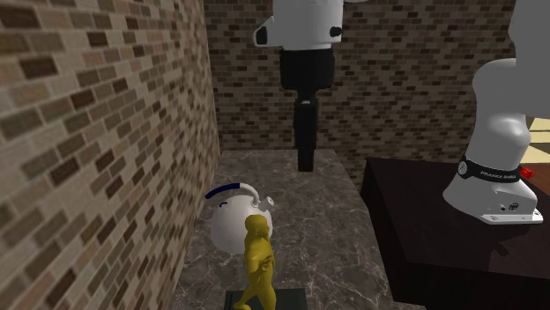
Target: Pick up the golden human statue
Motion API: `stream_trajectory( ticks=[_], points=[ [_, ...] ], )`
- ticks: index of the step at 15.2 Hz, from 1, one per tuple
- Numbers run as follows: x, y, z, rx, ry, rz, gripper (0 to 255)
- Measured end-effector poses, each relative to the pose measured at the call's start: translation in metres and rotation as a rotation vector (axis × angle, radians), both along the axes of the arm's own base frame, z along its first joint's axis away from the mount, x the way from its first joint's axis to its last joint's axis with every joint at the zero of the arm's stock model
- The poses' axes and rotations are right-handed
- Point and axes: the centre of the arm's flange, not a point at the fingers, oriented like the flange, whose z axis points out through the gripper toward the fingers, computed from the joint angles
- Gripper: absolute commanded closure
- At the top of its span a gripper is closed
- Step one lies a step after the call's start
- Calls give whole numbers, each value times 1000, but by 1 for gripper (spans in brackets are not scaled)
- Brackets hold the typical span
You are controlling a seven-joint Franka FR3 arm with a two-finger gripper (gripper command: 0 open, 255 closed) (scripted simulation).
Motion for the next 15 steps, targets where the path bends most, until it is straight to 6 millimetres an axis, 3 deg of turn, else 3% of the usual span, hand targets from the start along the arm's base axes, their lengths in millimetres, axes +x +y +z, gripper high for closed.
stream_trajectory(
  ticks=[8,15],
  points=[
    [64,68,-45,-7,9,-50,0],
    [72,76,-82,-9,9,-56,0]
  ],
)
